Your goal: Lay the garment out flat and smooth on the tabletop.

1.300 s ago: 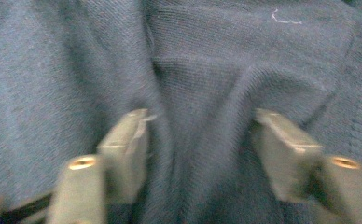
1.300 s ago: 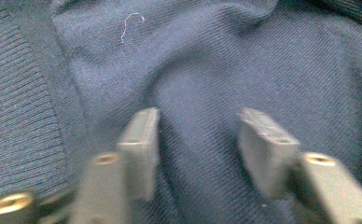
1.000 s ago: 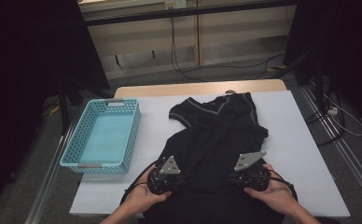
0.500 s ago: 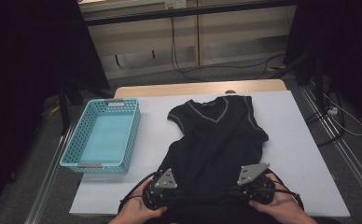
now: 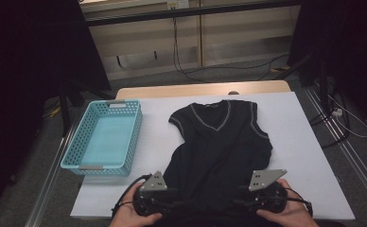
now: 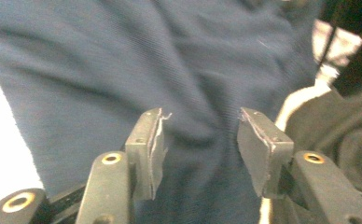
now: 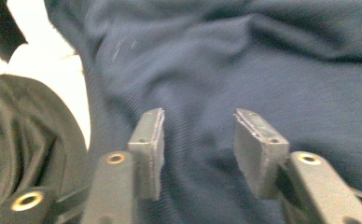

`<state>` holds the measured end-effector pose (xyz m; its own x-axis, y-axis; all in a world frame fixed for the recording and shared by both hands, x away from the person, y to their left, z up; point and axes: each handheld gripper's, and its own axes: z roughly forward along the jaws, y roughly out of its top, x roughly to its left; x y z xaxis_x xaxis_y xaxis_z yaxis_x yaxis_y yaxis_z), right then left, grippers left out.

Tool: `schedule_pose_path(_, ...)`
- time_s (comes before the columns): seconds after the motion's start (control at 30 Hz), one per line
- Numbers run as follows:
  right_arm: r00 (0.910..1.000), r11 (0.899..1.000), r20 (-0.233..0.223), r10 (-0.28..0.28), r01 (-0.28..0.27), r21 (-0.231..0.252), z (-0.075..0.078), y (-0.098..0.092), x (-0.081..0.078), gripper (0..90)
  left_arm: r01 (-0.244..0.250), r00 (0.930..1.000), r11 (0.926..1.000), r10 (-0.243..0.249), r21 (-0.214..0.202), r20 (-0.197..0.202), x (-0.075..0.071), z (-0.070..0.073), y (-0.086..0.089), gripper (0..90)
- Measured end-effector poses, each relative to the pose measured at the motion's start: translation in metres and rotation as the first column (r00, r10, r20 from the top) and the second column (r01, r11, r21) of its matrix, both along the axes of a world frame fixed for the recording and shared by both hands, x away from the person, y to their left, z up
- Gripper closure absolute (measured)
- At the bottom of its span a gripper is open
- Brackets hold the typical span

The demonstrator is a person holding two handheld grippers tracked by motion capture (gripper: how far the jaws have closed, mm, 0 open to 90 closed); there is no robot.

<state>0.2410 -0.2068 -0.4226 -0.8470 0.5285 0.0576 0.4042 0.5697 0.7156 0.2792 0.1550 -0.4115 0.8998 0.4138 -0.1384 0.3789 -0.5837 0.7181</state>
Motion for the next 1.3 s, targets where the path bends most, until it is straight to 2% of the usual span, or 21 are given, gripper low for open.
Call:
schedule_pose_path(0.07, 0.9993, 0.999, 0.016, -0.035, 0.034, 0.032, 0.006, -0.008, 0.004, 50.6, -0.055, 0.9981, 0.9985, 0.055, 0.006, 0.027, 0.008, 0.002, 0.011, 50.4)
schedule_pose_path(0.13, 0.9970, 0.996, 0.027, -0.073, 0.072, 0.051, 0.010, -0.017, 0.009, 53.7, -0.103, 0.9944, 0.9946, 0.103, 0.014, 0.022, 0.018, 0.001, 0.022, 51.8)
schedule_pose_path(0.17, 0.9946, 0.995, 0.041, -0.095, 0.093, 0.042, 0.012, -0.021, 0.012, 55.2, -0.129, 0.9914, 0.9911, 0.129, 0.032, 0.026, 0.022, -0.003, 0.026, 53.0)
schedule_pose_path(0.27, 0.9847, 0.987, 0.065, -0.161, 0.162, 0.000, 0.014, -0.037, 0.022, 61.4, -0.143, 0.9897, 0.9872, 0.143, 0.072, 0.005, 0.030, -0.014, 0.027, 53.4)
schedule_pose_path(0.3, 0.9809, 0.983, 0.062, -0.184, 0.184, 0.007, 0.015, -0.044, 0.024, 62.5, -0.134, 0.9909, 0.9866, 0.134, 0.093, 0.000, 0.033, -0.019, 0.024, 53.4)
schedule_pose_path(0.33, 0.9744, 0.976, 0.064, -0.216, 0.215, 0.010, 0.014, -0.051, 0.026, 62.6, -0.130, 0.9914, 0.9861, 0.131, 0.104, -0.004, 0.035, -0.021, 0.022, 52.5)
schedule_pose_path(0.4, 0.9640, 0.967, 0.070, -0.256, 0.256, 0.009, 0.013, -0.060, 0.028, 63.4, -0.139, 0.9903, 0.9805, 0.138, 0.140, 0.011, 0.040, -0.025, 0.016, 49.5)
schedule_pose_path(0.47, 0.9501, 0.953, 0.077, -0.302, 0.301, 0.023, 0.011, -0.070, 0.029, 64.5, -0.145, 0.9890, 0.9809, 0.148, 0.129, -0.010, 0.045, -0.027, 0.014, 49.1)
schedule_pose_path(0.5, 0.9444, 0.947, 0.075, -0.320, 0.319, 0.027, 0.010, -0.074, 0.030, 66.0, -0.149, 0.9883, 0.9786, 0.152, 0.142, -0.011, 0.046, -0.028, 0.013, 49.0)
schedule_pose_path(0.6, 0.9226, 0.926, 0.079, -0.378, 0.378, 0.009, 0.008, -0.084, 0.034, 69.4, -0.153, 0.9877, 0.9769, 0.156, 0.149, -0.011, 0.047, -0.030, 0.010, 48.1)
schedule_pose_path(0.7, 0.9241, 0.925, 0.054, -0.378, 0.380, -0.026, -0.001, -0.086, 0.038, 67.2, -0.160, 0.9863, 0.9760, 0.164, 0.148, -0.015, 0.047, -0.030, 0.008, 47.7)
schedule_pose_path(0.77, 0.9351, 0.935, 0.017, -0.354, 0.354, -0.027, -0.007, -0.083, 0.041, 60.8, -0.149, 0.9886, 0.9770, 0.150, 0.153, 0.001, 0.046, -0.030, 0.005, 49.5)
schedule_pose_path(0.83, 0.9442, 0.944, 0.005, -0.329, 0.329, -0.033, -0.010, -0.078, 0.042, 56.7, -0.106, 0.9937, 0.9850, 0.110, 0.136, -0.021, 0.043, -0.030, 0.004, 65.8)
schedule_pose_path(0.87, 0.9447, 0.944, 0.009, -0.328, 0.328, -0.038, -0.011, -0.075, 0.042, 53.7, -0.080, 0.9957, 0.9885, 0.086, 0.129, -0.037, 0.042, -0.030, 0.004, 76.7)
schedule_pose_path(0.9, 0.9440, 0.943, 0.007, -0.330, 0.330, -0.045, -0.012, -0.072, 0.043, 51.0, -0.070, 0.9971, 0.9880, 0.073, 0.138, -0.020, 0.039, -0.029, 0.003, 84.2)
schedule_pose_path(0.93, 0.9441, 0.942, 0.011, -0.329, 0.330, -0.057, -0.013, -0.070, 0.043, 50.1, -0.065, 0.9977, 0.9858, 0.067, 0.155, -0.009, 0.037, -0.028, 0.002, 85.0)
schedule_pose_path(0.97, 0.9409, 0.938, 0.027, -0.338, 0.339, -0.078, -0.013, -0.068, 0.043, 48.1, -0.074, 0.9970, 0.9829, 0.077, 0.168, -0.009, 0.035, -0.027, 0.003, 85.5)
schedule_pose_path(1.1, 0.9380, 0.932, 0.029, -0.345, 0.346, -0.109, -0.017, -0.067, 0.046, 45.7, -0.111, 0.9930, 0.9761, 0.116, 0.187, -0.018, 0.029, -0.024, 0.018, 85.9)
schedule_pose_path(1.2, 0.9420, 0.937, -0.015, -0.335, 0.332, -0.108, -0.022, -0.068, 0.050, 45.7, -0.164, 0.9852, 0.9672, 0.171, 0.194, -0.017, 0.023, -0.022, 0.036, 86.0)
schedule_pose_path(1.3, 0.9426, 0.938, -0.019, -0.333, 0.329, -0.111, -0.021, -0.067, 0.051, 49.6, -0.214, 0.9747, 0.9567, 0.222, 0.198, -0.023, 0.018, -0.021, 0.056, 86.1)
